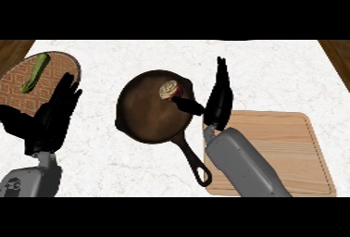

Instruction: Pick the cupcake from the cutting board and place it in the pan

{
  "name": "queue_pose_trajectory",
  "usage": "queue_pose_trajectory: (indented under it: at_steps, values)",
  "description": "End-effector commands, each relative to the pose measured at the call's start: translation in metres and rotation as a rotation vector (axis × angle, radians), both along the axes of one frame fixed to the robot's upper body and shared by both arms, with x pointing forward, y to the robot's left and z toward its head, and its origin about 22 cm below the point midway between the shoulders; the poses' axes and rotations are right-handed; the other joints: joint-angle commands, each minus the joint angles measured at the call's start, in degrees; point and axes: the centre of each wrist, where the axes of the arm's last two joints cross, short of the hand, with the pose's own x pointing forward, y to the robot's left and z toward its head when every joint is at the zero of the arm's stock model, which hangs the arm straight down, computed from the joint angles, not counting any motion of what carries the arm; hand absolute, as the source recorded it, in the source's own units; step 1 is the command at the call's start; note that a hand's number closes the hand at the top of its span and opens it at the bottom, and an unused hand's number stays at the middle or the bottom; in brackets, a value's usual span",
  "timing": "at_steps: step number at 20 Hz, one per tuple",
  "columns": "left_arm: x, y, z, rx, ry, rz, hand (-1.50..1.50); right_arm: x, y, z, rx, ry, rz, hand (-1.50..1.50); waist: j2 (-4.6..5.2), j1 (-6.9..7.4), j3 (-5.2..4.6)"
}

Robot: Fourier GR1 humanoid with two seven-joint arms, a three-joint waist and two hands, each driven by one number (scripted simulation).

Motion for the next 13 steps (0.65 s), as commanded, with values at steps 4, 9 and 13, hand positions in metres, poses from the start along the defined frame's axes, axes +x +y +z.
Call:
queue_pose_trajectory:
  at_steps: [4,9,13]
  values:
    - [-0.011,0.003,-0.003,-0.021,-0.013,0.016,0.0,-0.079,-0.055,-0.005,0.101,-0.064,0.115,-1.5,-0.13,-0.78,-0.05]
    - [-0.014,-0.008,0.004,0.002,0.002,-0.001,0.0,-0.105,-0.052,-0.014,0.098,-0.099,0.075,-1.5,0.18,0.29,-0.09]
    - [-0.003,0.003,-0.02,0.012,-0.006,0.006,0.0,-0.129,-0.038,-0.006,0.07,-0.071,0.084,-1.5,0.2,0.07,-0.13]
